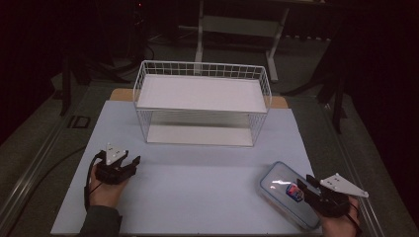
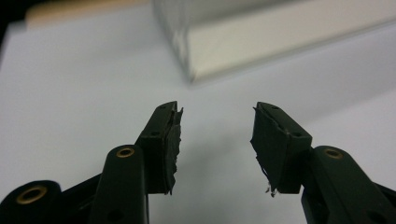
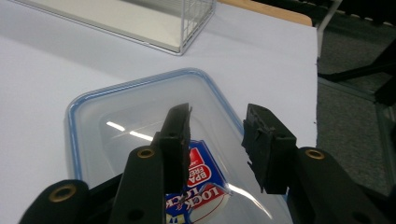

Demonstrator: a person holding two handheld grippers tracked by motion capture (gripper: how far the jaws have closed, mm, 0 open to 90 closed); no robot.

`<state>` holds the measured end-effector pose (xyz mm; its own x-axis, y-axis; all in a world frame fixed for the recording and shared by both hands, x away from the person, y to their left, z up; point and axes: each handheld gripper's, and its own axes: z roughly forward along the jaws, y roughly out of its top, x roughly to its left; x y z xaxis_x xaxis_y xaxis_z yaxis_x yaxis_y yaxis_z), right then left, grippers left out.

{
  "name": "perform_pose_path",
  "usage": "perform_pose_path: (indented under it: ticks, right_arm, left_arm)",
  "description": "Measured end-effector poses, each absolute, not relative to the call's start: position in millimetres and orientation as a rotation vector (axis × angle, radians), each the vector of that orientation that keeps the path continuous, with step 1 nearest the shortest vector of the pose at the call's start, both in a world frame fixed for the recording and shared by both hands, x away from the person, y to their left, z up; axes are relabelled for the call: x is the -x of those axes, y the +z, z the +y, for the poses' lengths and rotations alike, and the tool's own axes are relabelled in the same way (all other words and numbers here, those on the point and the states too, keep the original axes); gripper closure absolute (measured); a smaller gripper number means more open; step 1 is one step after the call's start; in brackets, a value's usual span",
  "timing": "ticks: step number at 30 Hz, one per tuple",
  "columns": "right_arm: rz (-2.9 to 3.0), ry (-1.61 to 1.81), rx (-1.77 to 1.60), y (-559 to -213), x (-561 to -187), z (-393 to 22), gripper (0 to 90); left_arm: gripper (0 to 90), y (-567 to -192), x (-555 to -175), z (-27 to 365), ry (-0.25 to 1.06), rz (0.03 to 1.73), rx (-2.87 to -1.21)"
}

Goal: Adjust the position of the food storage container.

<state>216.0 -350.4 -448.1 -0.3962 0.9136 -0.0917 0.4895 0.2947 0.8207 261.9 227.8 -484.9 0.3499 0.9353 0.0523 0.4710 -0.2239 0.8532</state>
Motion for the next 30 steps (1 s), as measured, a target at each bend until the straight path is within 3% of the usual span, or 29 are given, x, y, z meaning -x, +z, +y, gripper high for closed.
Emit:
perform_pose_path:
  ticks: [10, 13, 14, 18, 30]
  right_arm:
    - [1.996, 0.993, -1.303, -451.1, -210.6, -357.9, 66.5]
    - [1.994, 0.978, -1.318, -451.4, -208.9, -360.0, 71.2]
    - [1.993, 0.962, -1.335, -452.5, -207.4, -361.9, 79.5]
    - [1.995, 0.917, -1.366, -454.7, -204.9, -363.9, 88.5]
    - [1.934, 0.78, -1.511, -462.2, -202.8, -382.6, 89.3]
  left_arm:
    - [49.4, -471.8, -246.5, 247.4, 0.786, 1.25, -1.673]
    - [49.4, -472.2, -247.4, 250.1, 0.77, 1.264, -1.659]
    - [49.3, -472.1, -247.5, 250.9, 0.76, 1.269, -1.651]
    - [49.3, -471.3, -247.1, 248.8, 0.765, 1.256, -1.657]
    - [49.2, -472.5, -247.9, 245.8, 0.765, 1.243, -1.672]
